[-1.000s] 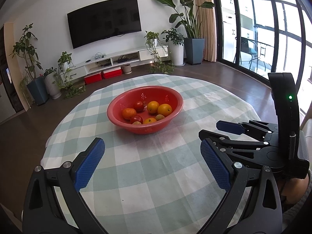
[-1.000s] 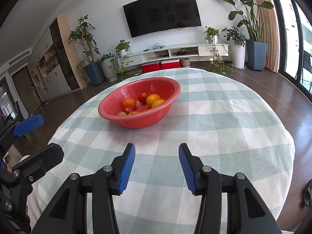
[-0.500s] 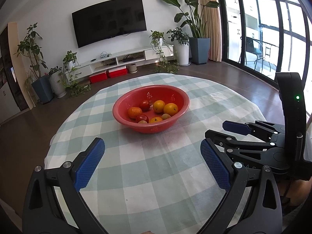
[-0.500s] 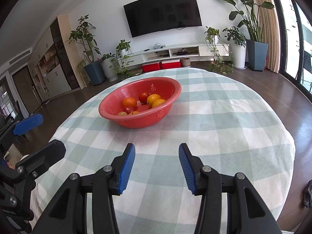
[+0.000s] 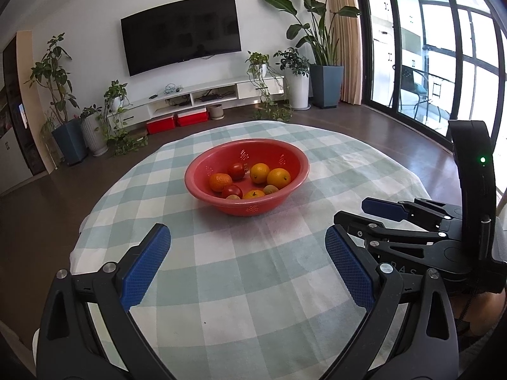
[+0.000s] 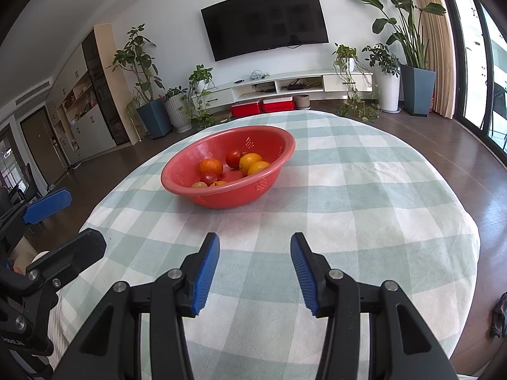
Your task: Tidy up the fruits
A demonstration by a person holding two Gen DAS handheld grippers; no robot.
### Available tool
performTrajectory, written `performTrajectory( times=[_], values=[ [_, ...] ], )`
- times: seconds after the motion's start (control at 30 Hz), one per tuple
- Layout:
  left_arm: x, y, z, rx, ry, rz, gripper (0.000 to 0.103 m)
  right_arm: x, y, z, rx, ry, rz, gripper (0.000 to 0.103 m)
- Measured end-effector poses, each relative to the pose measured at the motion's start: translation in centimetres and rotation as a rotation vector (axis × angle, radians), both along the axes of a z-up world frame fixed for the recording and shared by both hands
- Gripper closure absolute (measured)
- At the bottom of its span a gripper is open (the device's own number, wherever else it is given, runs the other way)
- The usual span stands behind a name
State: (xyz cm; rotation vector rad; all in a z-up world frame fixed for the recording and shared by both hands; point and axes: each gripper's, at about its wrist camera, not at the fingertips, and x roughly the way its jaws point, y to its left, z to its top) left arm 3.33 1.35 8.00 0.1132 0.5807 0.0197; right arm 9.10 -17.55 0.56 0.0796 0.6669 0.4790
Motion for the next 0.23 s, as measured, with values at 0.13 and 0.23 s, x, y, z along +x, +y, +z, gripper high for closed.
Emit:
performTrajectory(
  times=[0.13, 0.23],
  values=[
    [-0.14, -0.35, 0.01, 0.008, 0.000, -0.023, 0.004, -0.26, 0.01, -0.12, 0.004, 0.002, -0.002, 0.053],
    [0.04, -0.46, -0.26, 0.013, 0.014, -0.025, 0.004, -0.79, 0.10, -0.19, 0.007, 0.001, -0.005, 0.050]
  ],
)
